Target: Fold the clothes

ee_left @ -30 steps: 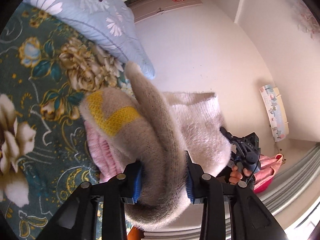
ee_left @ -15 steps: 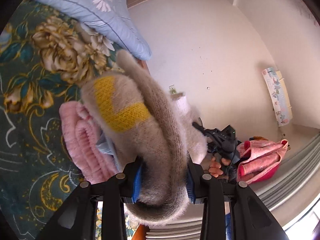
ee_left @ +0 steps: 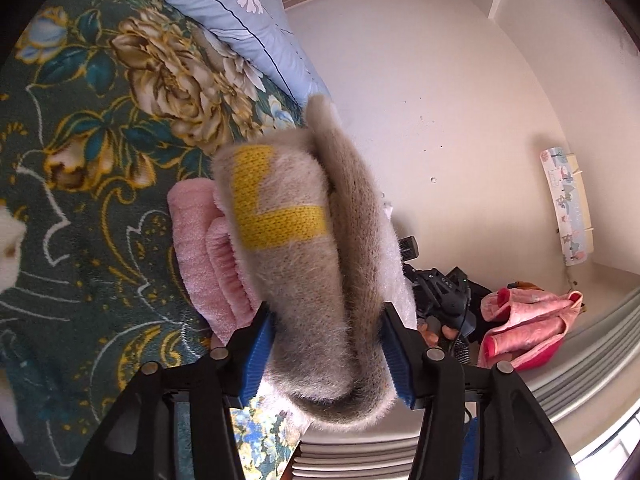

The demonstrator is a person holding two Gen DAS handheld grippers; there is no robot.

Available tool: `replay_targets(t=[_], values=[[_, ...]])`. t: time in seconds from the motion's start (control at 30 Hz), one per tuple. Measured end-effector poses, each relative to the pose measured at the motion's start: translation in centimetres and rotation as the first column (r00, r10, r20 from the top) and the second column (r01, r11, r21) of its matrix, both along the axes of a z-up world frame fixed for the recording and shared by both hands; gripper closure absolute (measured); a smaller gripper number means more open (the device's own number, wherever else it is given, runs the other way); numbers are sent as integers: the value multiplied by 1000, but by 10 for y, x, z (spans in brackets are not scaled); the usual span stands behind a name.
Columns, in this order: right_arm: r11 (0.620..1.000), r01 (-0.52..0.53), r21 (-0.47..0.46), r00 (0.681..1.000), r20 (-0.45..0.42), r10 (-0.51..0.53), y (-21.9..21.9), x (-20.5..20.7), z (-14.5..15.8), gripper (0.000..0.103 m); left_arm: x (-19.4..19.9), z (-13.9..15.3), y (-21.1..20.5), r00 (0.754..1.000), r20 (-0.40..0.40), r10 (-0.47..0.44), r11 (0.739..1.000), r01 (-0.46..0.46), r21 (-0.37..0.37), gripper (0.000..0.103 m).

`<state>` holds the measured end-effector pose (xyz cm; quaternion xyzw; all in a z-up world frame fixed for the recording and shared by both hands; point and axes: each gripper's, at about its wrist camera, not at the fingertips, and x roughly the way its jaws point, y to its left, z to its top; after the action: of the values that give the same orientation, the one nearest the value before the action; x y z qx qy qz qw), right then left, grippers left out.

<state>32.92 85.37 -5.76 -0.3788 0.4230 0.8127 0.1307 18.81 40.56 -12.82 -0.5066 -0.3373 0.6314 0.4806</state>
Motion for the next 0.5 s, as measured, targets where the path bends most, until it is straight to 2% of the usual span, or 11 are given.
replay_targets(t=[0.07,0.13,0.23,0.27,0.3,0.33,0.37,0.4,0.5], values=[[998,8,66,1000,19,-9,-5,7,17,45,1,8,-10,998,-47,32,997,-35,-71,29],[991,22,134,999,43,-27,-10,15,32,41,2,17,-21,992,-110,63,983,-81,-163,28],[974,1,227,998,64,-16,-29,24,51,41,9,38,-29,971,-235,54,963,-112,-244,26],[966,-12,257,997,71,-7,-36,26,57,40,14,46,-27,960,-275,43,957,-118,-264,22],[959,-38,280,998,66,20,-48,27,62,37,18,56,-25,949,-315,30,951,-124,-282,18],[951,-63,302,997,62,47,-59,27,67,34,23,65,-23,935,-353,17,945,-130,-300,10],[943,-84,321,996,56,70,-72,26,70,24,28,76,-20,921,-390,0,944,-128,-304,3],[935,-105,340,994,51,93,-84,25,72,18,34,85,-13,903,-429,-18,942,-129,-309,0],[915,-138,380,990,43,132,-114,17,70,14,53,109,10,843,-533,-76,931,-131,-340,0]])
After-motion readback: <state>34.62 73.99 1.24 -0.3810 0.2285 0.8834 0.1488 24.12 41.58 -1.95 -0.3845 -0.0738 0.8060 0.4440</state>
